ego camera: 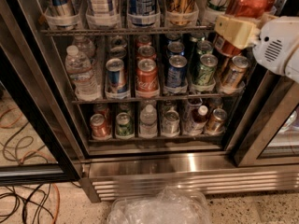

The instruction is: Pick coke can from top shelf of fridge

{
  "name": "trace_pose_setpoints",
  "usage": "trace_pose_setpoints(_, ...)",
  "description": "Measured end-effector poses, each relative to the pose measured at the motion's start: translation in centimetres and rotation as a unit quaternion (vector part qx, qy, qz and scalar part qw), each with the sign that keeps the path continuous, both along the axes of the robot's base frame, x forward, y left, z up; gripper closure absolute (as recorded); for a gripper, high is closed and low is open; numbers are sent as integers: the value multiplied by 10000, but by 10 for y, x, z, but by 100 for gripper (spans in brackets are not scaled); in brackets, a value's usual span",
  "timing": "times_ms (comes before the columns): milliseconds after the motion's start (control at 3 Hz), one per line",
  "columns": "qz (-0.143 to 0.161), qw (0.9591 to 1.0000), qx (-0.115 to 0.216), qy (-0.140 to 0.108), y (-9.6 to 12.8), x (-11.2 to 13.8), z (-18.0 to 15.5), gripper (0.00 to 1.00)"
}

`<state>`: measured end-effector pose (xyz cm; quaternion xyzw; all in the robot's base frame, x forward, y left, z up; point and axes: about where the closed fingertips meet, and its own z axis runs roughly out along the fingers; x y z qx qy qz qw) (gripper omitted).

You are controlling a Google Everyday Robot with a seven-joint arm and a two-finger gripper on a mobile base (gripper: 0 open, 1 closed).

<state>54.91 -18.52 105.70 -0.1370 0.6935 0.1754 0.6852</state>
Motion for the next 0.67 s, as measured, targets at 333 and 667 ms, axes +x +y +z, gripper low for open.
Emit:
trace_pose_setpoints(333,437,9985,7,339,9,-16,-19,100)
trace_pose_setpoints(667,437,9985,6,339,9,-16,-19,100)
